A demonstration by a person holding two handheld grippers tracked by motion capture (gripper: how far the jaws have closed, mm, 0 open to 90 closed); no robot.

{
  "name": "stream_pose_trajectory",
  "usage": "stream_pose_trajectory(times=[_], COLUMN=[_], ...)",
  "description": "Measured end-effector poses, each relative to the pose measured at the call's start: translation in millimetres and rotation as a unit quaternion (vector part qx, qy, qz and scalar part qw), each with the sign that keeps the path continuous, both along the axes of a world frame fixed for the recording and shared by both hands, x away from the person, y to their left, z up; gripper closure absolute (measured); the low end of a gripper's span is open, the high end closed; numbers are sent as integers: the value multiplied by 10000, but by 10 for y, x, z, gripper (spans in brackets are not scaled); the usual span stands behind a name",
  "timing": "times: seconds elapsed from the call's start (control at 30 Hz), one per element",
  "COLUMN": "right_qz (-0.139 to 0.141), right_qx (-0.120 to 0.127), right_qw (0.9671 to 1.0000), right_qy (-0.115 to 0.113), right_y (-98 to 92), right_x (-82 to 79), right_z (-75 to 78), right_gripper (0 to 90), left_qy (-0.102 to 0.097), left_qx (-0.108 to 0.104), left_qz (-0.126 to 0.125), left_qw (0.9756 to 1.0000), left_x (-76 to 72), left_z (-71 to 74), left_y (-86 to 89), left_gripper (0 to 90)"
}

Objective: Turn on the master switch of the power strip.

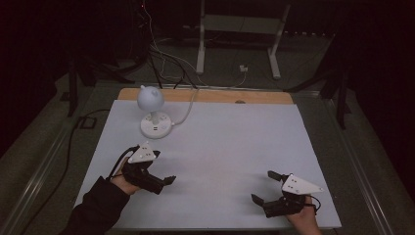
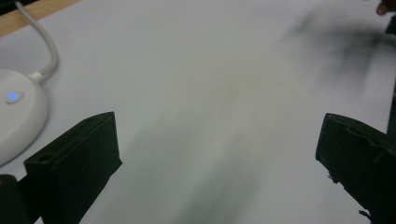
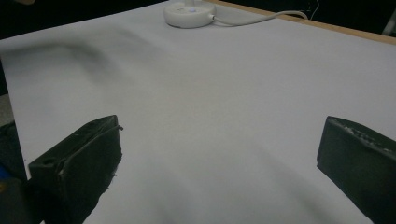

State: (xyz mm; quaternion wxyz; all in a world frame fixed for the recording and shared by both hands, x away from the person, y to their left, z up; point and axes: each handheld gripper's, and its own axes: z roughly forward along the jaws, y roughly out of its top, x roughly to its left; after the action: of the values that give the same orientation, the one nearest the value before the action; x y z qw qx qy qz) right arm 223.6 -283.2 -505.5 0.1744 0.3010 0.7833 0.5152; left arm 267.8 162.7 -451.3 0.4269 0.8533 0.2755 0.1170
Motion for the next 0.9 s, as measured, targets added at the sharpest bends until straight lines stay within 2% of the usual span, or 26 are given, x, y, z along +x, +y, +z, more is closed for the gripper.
stream_pose_trajectory(times=[0.13, 0.33, 0.9], right_qz=[5, 15, 23], right_qx=[-2, 3, -16], right_qw=[10000, 10000, 10000], right_qy=[-6, -6, 2], right_y=[3, 5, 6], right_x=[-2, -5, -6], right_z=[1, 2, -3], right_gripper=[0, 0, 0], left_qy=[47, 95, 207], left_qx=[-48, 36, 59], left_qz=[-55, -65, 195], left_qw=[10000, 9999, 9996], left_x=[-70, -165, -333], left_z=[-61, -208, -501], left_y=[2, 19, 170], left_gripper=[2, 2, 2])
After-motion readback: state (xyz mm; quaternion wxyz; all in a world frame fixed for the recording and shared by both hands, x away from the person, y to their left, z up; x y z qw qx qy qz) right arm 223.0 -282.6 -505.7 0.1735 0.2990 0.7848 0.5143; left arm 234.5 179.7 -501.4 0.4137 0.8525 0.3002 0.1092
